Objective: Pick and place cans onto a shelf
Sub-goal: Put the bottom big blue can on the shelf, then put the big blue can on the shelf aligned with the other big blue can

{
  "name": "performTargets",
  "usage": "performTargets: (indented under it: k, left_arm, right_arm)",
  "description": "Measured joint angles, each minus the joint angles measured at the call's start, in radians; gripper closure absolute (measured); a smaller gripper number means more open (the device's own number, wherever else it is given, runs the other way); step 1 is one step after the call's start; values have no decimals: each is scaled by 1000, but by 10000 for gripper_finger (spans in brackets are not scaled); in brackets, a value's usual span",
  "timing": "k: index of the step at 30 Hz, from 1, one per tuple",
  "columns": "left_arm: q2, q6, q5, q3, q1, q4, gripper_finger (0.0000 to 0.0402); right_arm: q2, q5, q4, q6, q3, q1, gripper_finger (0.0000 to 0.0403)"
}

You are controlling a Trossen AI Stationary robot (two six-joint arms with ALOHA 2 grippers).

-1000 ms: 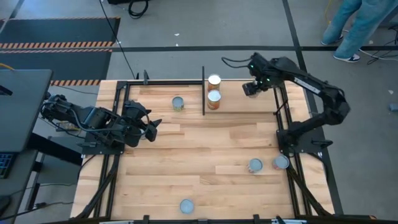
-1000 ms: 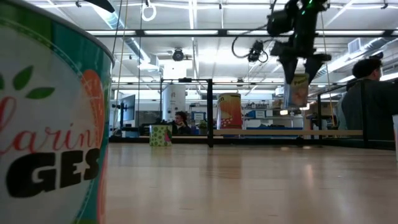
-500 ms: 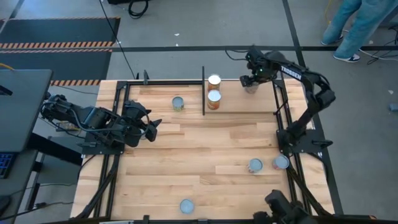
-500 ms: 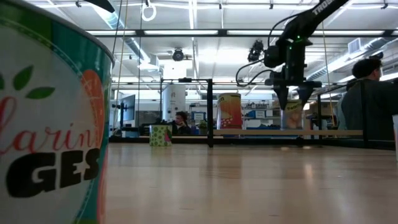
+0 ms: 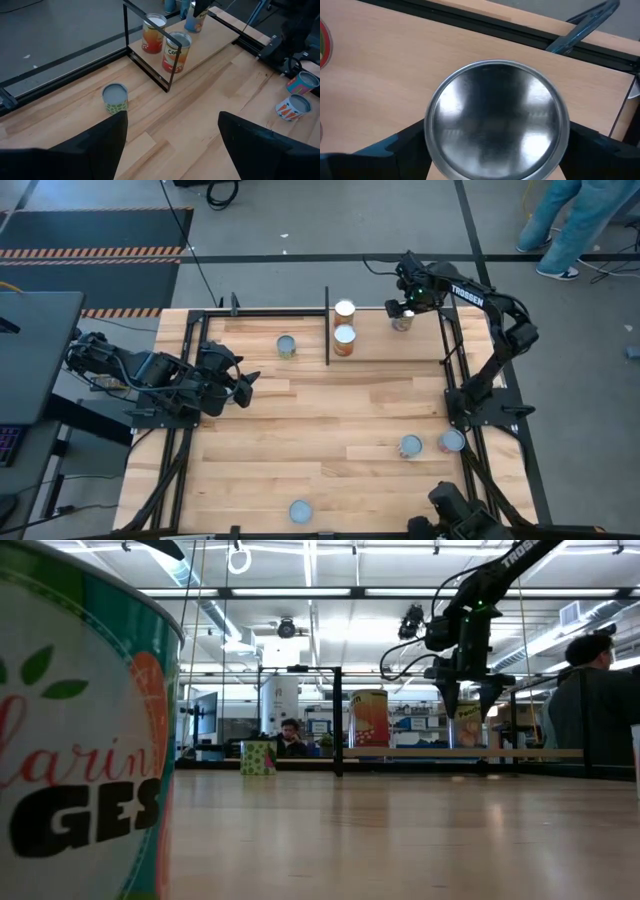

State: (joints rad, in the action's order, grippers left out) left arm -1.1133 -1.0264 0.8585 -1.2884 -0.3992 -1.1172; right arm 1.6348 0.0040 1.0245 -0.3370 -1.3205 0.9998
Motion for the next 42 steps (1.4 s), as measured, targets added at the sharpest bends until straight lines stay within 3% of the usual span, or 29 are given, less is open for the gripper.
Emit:
performTargets:
  k: [11, 21, 25, 32, 37, 42]
  left_arm:
    - [0, 0, 0, 0, 0, 0, 83]
    - [0, 0, 0, 0, 0, 0, 83]
    - [0, -8, 0, 0, 0, 2, 83]
    - [0, -62, 0, 0, 0, 160, 83]
    - [1, 16, -12, 0, 3, 285, 83]
    - [0, 144, -105, 0, 9, 369, 83]
  right_arm:
    - [-50, 10, 56, -1, -59, -25, 46]
    - [-228, 163, 184, -86, -133, -164, 47]
    - [-324, 158, 187, -134, -133, -333, 47]
    - [-418, 171, 115, -160, -133, -788, 47]
    - [-391, 203, 61, -229, -133, -1072, 47]
    - [-300, 242, 12, -316, -133, -1264, 47]
